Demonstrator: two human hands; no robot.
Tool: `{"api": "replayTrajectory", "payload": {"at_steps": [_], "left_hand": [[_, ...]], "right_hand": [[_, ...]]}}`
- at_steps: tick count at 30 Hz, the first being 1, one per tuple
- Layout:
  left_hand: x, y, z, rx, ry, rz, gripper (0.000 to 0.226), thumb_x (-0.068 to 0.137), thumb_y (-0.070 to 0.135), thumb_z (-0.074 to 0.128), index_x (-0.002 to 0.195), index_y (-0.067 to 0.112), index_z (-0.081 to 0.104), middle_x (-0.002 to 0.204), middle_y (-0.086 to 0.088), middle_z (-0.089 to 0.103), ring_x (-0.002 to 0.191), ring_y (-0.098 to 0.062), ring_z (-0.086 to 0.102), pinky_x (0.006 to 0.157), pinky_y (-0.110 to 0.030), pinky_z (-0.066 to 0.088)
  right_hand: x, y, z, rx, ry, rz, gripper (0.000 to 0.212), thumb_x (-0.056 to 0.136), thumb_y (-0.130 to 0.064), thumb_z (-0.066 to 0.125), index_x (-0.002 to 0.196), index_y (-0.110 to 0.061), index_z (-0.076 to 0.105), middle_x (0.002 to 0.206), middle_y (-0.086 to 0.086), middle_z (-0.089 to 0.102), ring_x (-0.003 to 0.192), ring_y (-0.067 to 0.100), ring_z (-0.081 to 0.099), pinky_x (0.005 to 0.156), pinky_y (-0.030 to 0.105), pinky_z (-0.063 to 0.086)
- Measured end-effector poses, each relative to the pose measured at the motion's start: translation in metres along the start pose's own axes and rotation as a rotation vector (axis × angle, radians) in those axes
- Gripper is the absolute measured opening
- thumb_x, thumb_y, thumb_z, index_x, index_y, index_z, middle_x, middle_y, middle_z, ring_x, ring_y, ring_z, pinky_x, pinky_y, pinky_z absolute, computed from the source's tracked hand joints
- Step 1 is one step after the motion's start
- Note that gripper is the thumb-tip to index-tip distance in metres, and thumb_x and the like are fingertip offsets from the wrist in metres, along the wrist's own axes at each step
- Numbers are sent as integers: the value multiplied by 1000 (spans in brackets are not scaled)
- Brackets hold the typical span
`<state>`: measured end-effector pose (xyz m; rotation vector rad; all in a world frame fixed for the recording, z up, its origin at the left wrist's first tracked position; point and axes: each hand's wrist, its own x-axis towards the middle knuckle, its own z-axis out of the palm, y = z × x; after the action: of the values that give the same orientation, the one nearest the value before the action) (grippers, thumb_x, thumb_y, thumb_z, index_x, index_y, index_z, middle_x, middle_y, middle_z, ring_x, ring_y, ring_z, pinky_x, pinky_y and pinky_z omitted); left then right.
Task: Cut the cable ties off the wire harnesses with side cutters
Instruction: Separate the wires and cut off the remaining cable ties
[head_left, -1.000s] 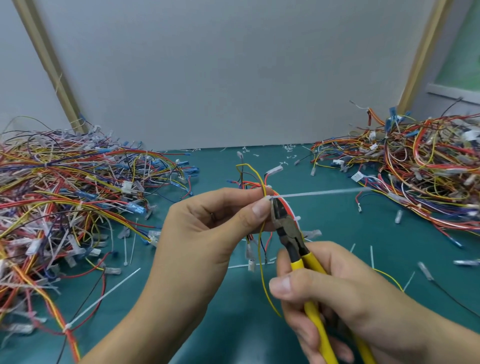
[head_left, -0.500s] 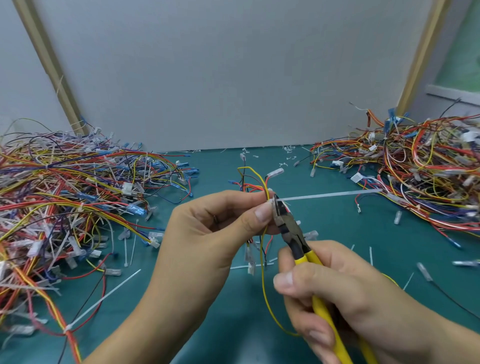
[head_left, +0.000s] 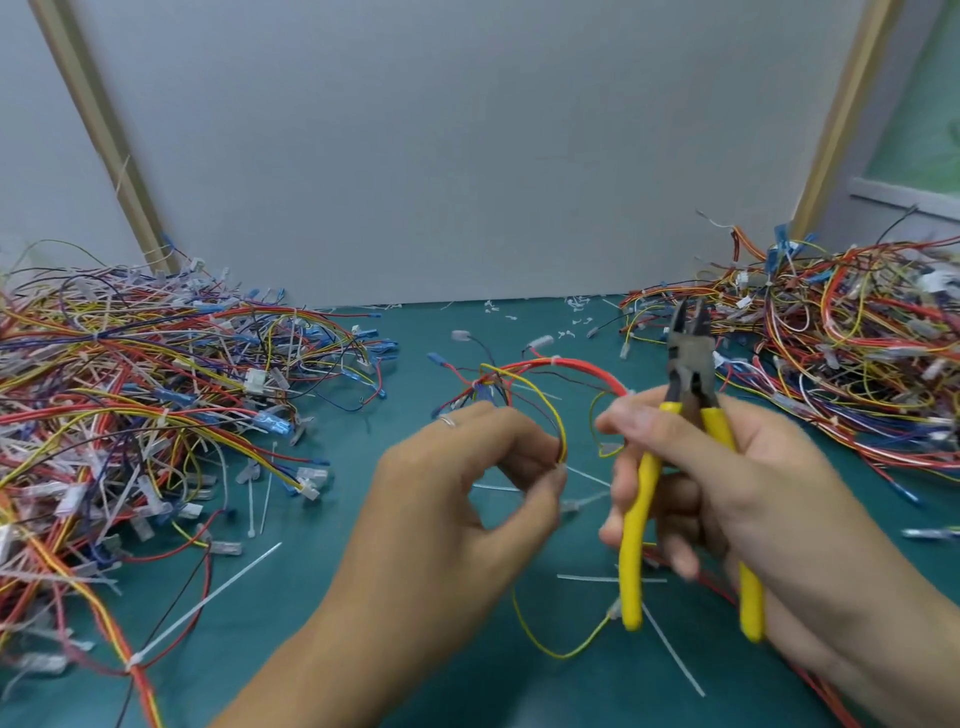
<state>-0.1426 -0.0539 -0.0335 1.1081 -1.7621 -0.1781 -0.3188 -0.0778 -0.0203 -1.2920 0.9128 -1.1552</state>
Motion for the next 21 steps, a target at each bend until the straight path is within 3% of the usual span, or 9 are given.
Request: {"api": "replayTrajectory", "payload": {"at_steps": [3,8,14,16,18,19,21], "left_hand": [[0,0,0,-86,-85,59,10,79,10,76,78,16,68,79,10,65,82,-9,64,76,-16,44],[-1,-3,1,-233,-282,68,12,79,3,76,79,14,69,88,7,66,92,-18,66,83,-30,50],[2,-5,-11,-414,-453,-58,14,77,2,62,75,15,59,85,-1,66,90,-23,63,84,-33,47],[12,-2,-9,-445,-571,-182,21,80,4,56,64,16,61,73,-5,67,81,-25,63,77,-30,49],[20,-3,-3,-461,-614,-502,51,94,18,55,43,16,59,54,-7,64,65,-25,63,66,-24,53],[22,-6,-2,-538,-500,-673,61,94,41,56,39,16,55,52,-11,64,62,-29,65,63,-25,55],[17,-14,-2,-649,-257,-863,70,73,75,51,46,11,57,61,-21,67,62,-35,69,61,-31,59]], "right_hand": [[3,-4,-3,25,81,-29,43,61,-43,75,94,-18,62,62,13,65,50,32,67,30,19,33],[3,-2,-1,-52,26,18,51,65,-42,73,112,-25,63,62,15,66,48,31,66,29,19,34],[2,-2,-2,-121,44,-21,45,67,-41,71,108,-26,59,63,15,69,51,33,69,29,20,35],[2,-1,-4,-147,21,13,38,74,-38,71,104,-18,59,63,15,69,52,35,70,29,20,34],[2,0,-5,-139,48,-14,23,84,-30,68,101,-17,60,63,16,69,52,35,70,29,21,35],[2,1,-5,-126,61,-43,16,86,-28,67,98,-19,61,63,16,69,53,35,70,28,21,35],[-1,1,-3,-119,42,-80,9,86,-31,67,90,-25,61,63,16,69,54,35,70,29,22,37]]}}
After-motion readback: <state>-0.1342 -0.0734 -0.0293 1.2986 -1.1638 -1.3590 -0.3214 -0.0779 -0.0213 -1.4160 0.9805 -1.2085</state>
